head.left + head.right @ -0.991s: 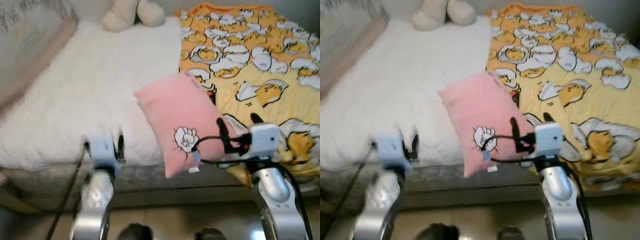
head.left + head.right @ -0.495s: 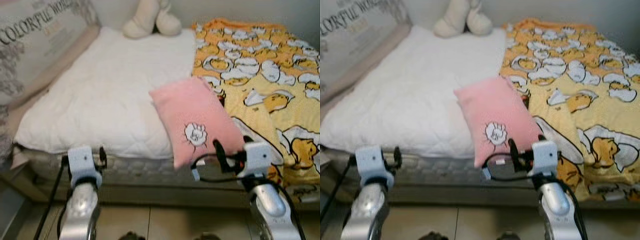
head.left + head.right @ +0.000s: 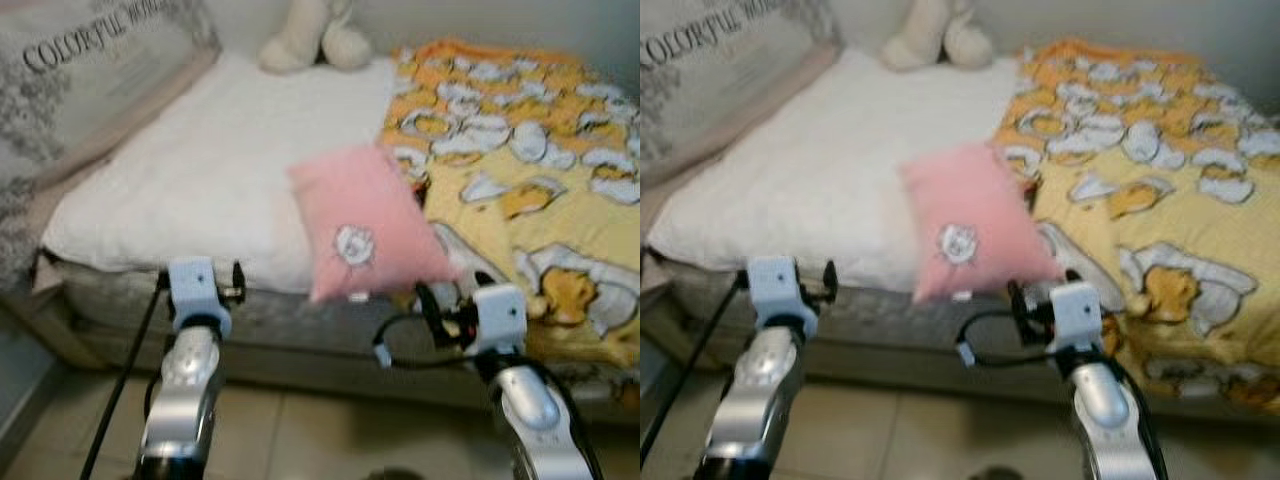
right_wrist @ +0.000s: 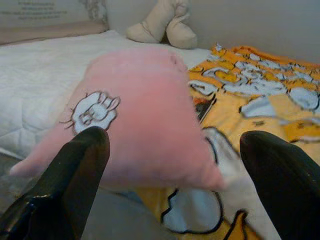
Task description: Clean up the room
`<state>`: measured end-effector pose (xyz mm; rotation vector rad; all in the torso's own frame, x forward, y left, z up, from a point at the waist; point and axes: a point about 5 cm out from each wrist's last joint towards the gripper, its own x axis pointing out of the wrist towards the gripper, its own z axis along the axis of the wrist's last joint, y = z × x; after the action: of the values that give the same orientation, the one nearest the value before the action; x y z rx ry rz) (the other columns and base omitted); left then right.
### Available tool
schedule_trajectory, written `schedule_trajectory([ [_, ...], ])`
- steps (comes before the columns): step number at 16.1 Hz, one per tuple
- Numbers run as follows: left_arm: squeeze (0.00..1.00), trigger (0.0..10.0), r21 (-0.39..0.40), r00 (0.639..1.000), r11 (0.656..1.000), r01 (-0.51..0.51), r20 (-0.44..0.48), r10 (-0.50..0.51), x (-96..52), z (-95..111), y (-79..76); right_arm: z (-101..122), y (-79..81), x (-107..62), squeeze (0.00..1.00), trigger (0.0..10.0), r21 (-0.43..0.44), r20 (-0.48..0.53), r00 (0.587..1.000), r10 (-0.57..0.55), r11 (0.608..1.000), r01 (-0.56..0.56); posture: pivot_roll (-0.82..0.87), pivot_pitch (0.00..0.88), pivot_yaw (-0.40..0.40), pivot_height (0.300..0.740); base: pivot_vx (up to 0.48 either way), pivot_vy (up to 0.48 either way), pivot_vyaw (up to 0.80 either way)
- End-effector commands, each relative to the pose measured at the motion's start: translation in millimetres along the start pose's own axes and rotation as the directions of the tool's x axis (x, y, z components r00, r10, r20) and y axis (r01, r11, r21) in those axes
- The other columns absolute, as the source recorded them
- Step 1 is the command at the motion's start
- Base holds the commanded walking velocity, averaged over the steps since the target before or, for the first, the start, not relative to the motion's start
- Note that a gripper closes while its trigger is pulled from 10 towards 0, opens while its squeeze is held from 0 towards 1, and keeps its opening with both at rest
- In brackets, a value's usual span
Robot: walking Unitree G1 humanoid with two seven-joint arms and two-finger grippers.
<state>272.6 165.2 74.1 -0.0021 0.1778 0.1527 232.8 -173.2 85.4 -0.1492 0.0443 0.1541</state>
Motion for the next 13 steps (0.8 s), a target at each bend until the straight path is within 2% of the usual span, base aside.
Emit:
schedule_trajectory([
  [1, 0.00, 10.0, -0.012, 1.000, 0.999, 0.030, 0.005, -0.030, 3.4, 1, -3.9, 3, -4.0, 3.9, 0.00, 10.0, 0.001, 0.017, 1.000, -0.019, 1.000, 0.019, -0.17, 0.003, 0.074, 0.727, 0.285, -0.382, 0.00],
  [4, 0.00, 10.0, -0.010, 0.999, 0.999, 0.052, -0.005, -0.052, -2.6, -7, -6.9, 0, -6.2, -0.1, 0.00, 10.0, 0.000, 0.009, 1.000, -0.020, 1.000, 0.020, -0.18, 0.013, 0.074, 0.727, 0.284, -0.384, 0.00],
  [6, 0.00, 10.0, -0.015, 0.999, 0.999, 0.043, 0.018, -0.042, -3.7, -5, -9.8, -1, -6.2, 1.2, 0.00, 10.0, -0.002, 0.004, 1.000, -0.011, 1.000, 0.011, -0.18, 0.013, 0.073, 0.727, 0.148, 0.000, 0.00],
  [7, 0.00, 10.0, 0.025, 0.997, 0.998, 0.058, 0.054, -0.059, -4.0, 1, -14.6, -2, -5.4, 3.0, 0.00, 10.0, -0.002, -0.001, 1.000, -0.001, 1.000, 0.001, -0.17, 0.011, 0.071, 0.727, 0.000, 0.000, 0.00],
  [9, 0.00, 10.0, -0.032, 0.988, 0.996, 0.084, 0.132, -0.079, -4.9, 20, -20.5, 1, -2.1, 7.5, 0.00, 10.0, -0.009, 0.014, 0.999, 0.032, 0.999, -0.031, -0.17, 0.005, 0.069, 0.727, 0.000, 0.000, 0.00],
  [11, 0.00, 10.0, -0.098, 0.983, 0.993, 0.060, 0.178, -0.042, -4.7, 35, -19.4, 10, 3.4, 13.5, 0.00, 10.0, -0.036, 0.053, 0.995, 0.082, 0.996, -0.081, -0.16, 0.000, 0.061, 0.727, 0.413, 0.000, 0.00],
  [13, 0.00, 10.0, -0.118, 0.980, 0.993, 0.025, 0.200, -0.001, -4.1, 45, -17.9, 15, 3.9, 18.0, 0.00, 10.0, -0.043, 0.070, 0.992, 0.101, 0.994, -0.098, -0.15, 0.000, 0.057, 0.727, 0.459, 0.000, 0.00],
])
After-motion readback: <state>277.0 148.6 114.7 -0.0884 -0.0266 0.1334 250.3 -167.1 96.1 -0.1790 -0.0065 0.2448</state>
